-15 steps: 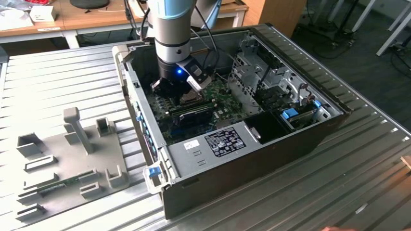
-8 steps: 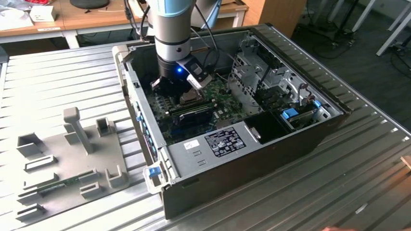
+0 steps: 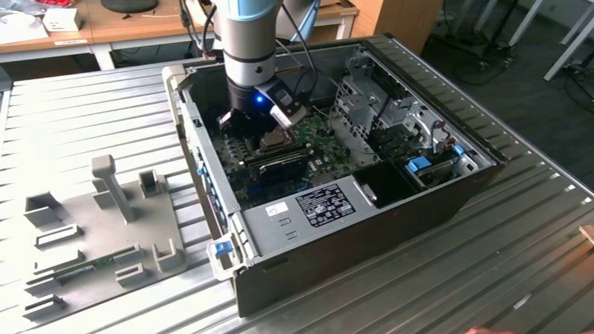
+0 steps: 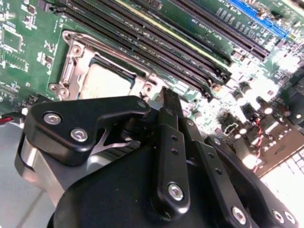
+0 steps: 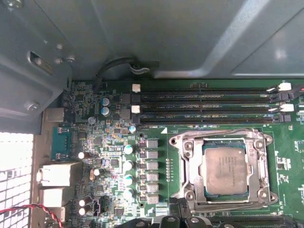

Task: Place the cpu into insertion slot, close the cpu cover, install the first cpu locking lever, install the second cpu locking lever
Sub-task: 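Install the second cpu locking lever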

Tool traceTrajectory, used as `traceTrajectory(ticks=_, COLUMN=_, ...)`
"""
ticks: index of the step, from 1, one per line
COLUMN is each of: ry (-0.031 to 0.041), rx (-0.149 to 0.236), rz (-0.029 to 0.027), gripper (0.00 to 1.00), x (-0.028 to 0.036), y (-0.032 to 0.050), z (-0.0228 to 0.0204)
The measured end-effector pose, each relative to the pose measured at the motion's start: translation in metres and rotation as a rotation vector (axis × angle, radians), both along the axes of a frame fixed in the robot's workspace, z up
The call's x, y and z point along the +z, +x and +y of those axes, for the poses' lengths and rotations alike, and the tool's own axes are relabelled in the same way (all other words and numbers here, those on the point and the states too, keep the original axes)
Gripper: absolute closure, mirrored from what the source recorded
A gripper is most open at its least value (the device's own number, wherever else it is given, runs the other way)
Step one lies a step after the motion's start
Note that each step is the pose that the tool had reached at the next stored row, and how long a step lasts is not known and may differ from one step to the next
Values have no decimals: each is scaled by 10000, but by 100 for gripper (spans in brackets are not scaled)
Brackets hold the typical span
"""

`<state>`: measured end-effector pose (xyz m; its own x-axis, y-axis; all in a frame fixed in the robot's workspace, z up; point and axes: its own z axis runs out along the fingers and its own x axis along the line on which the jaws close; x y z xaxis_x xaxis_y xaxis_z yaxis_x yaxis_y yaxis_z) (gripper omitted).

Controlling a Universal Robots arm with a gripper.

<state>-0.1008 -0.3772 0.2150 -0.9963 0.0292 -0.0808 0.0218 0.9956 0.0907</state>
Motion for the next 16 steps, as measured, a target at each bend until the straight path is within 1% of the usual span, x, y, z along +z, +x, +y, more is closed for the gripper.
traceTrajectory(ticks=16, ry=-1, rx=0, rz=1, gripper=90, x=84, y=0, z=0)
